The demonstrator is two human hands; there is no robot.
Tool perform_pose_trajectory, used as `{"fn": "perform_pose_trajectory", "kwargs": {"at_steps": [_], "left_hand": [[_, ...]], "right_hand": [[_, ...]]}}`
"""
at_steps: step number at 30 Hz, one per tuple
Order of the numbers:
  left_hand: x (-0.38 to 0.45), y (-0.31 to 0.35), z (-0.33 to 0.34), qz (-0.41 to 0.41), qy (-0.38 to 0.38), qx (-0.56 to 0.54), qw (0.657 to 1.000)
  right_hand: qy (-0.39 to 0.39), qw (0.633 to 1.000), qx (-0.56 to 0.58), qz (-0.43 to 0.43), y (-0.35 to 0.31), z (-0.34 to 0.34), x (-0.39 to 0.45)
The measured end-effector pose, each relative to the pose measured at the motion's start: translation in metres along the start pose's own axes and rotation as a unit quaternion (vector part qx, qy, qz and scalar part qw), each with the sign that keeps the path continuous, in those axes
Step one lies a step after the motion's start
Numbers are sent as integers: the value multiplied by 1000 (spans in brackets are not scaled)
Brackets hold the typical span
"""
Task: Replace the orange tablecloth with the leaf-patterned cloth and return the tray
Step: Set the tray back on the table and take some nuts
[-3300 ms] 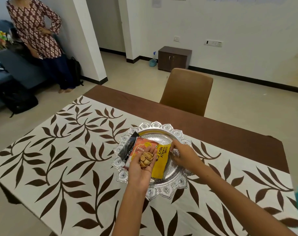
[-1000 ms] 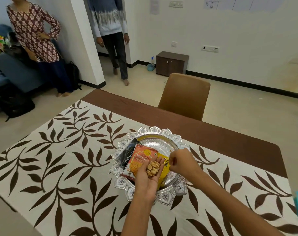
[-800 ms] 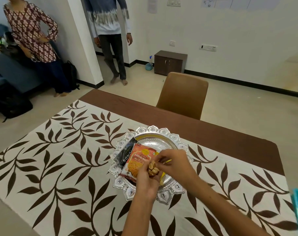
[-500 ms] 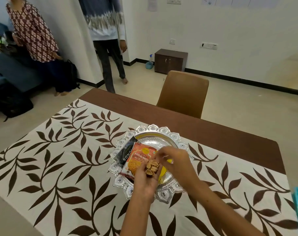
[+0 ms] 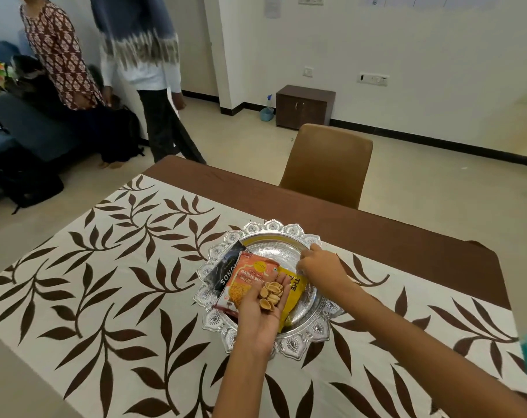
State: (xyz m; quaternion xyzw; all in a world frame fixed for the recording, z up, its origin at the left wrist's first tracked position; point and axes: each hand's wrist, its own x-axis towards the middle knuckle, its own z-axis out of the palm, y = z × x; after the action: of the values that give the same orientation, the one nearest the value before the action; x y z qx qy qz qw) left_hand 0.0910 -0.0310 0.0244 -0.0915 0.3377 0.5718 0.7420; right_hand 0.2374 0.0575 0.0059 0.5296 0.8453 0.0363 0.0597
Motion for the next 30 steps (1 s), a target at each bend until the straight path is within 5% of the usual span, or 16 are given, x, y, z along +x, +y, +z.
{"fn": "perform_pose_trajectory", "kwargs": {"at_steps": [4, 6, 10, 14, 18, 22, 24, 27, 30], "left_hand": [[-1, -1, 0, 1, 3, 7, 1000], [0, -2, 1, 2, 3, 6, 1000], [2, -5, 8, 7, 14, 10, 1000], [3, -11, 12, 6, 31, 36, 999], [6, -14, 11, -9, 21, 17, 1000], [6, -10, 4, -22, -6, -14, 1000], [5, -7, -1, -13, -6, -18, 1000], [2, -4, -4, -4, -2, -15, 1000], [1, -4, -3, -1, -1, -4, 1000]], "right_hand": [[6, 1000, 17, 6, 1, 2, 2], [48, 990, 130, 35, 3, -3, -2], [102, 887, 449, 21, -9, -45, -19], [56, 880, 470, -42, -29, -64, -38], [62, 876, 479, 3, -22, -63, -41], [90, 826, 553, 63, -3, -57, -39], [93, 854, 501, 101, 9, -49, -37], [5, 956, 272, 112, 14, -35, -36], [-87, 988, 102, 80, 0, -24, -36]]}}
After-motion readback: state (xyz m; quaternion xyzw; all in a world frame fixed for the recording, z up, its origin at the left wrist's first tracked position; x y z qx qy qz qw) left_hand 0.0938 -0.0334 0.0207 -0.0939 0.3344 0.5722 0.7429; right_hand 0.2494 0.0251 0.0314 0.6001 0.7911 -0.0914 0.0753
